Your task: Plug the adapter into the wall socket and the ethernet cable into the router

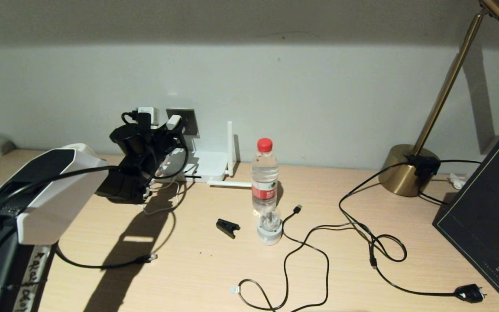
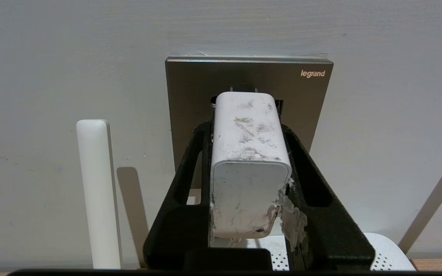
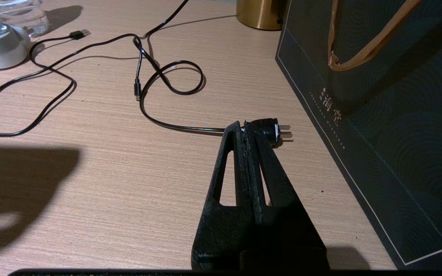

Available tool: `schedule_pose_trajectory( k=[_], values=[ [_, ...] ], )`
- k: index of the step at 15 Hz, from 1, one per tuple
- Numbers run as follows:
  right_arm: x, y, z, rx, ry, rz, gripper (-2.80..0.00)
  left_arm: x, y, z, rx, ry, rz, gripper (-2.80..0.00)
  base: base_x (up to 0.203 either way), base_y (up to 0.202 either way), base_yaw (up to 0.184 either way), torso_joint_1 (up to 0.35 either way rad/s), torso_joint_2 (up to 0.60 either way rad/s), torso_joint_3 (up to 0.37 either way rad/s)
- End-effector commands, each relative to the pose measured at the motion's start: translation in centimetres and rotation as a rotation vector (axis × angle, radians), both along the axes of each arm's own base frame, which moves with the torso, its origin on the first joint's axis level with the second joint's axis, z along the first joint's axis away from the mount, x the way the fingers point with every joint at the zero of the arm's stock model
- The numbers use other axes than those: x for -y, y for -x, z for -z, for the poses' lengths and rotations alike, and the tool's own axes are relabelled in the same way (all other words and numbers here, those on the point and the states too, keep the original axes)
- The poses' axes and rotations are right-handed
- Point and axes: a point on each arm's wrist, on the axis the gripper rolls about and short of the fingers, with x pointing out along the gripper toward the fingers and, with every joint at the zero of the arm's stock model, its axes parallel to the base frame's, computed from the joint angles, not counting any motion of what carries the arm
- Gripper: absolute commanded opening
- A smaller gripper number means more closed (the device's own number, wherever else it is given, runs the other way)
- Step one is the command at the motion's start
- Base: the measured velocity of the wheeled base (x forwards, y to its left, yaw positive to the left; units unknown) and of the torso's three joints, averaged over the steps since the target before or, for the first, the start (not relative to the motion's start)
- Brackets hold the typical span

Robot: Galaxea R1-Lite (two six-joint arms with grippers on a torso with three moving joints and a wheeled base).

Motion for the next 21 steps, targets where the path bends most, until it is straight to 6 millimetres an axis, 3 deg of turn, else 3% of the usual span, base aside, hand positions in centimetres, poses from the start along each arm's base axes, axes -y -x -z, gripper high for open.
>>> schedule_pose_trajectory(
  k=[1,21],
  values=[
    [0.0,-0.01,0.0,-0.002,0.0,0.0,-2.8,-0.01,-0.09,0.26,0.0,0.0,0.001,-2.8,0.0,0.0,0.0,0.0,0.0,0.0],
    [0.0,0.0,0.0,0.0,0.0,0.0,-2.8,-0.26,0.11,-0.22,0.01,0.001,-0.005,-2.8,0.0,0.0,0.0,0.0,0.0,0.0]
  ],
)
